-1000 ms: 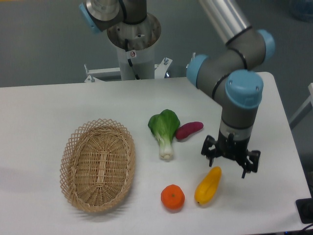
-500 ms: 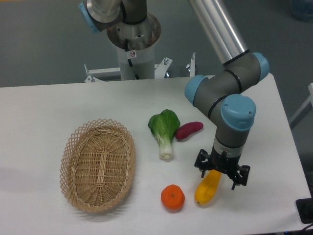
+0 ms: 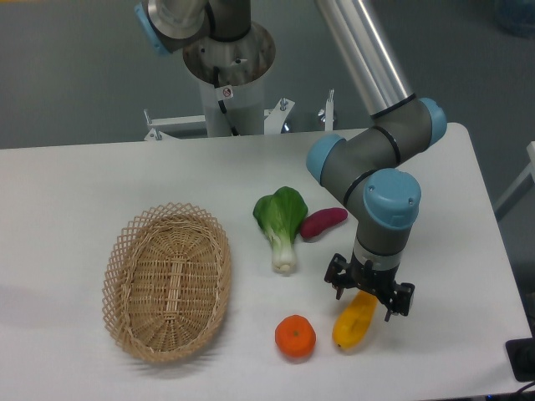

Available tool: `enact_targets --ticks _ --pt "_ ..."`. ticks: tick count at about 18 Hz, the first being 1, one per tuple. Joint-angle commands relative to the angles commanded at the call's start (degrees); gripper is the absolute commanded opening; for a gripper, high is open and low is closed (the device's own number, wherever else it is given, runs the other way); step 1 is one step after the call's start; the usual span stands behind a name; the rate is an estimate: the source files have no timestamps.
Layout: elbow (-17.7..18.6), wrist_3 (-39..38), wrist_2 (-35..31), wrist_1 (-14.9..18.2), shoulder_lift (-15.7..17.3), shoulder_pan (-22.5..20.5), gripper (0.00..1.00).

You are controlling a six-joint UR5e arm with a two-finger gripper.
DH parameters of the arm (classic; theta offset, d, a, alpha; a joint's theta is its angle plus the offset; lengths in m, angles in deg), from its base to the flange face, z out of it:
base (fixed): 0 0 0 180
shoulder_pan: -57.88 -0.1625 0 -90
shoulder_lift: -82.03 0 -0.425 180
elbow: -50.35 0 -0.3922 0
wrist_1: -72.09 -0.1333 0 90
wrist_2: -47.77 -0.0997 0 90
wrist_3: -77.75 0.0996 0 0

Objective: Pick up the mango from the table
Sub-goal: 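Lower the gripper around the yellow mango and close on it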

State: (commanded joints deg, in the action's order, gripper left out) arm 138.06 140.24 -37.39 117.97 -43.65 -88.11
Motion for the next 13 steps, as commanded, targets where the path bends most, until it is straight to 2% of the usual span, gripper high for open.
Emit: enact_targets --ticks 6,10,13 --pt "0.4 -0.1 -2.5 -0.1 -0.4 0.8 1.0" --pt "0.6 -0.3 -2.6 -2.3 -1.3 1.2 1.0" --pt "0.5 -0.5 -3.0 -2.6 -1.8 1.3 1.0"
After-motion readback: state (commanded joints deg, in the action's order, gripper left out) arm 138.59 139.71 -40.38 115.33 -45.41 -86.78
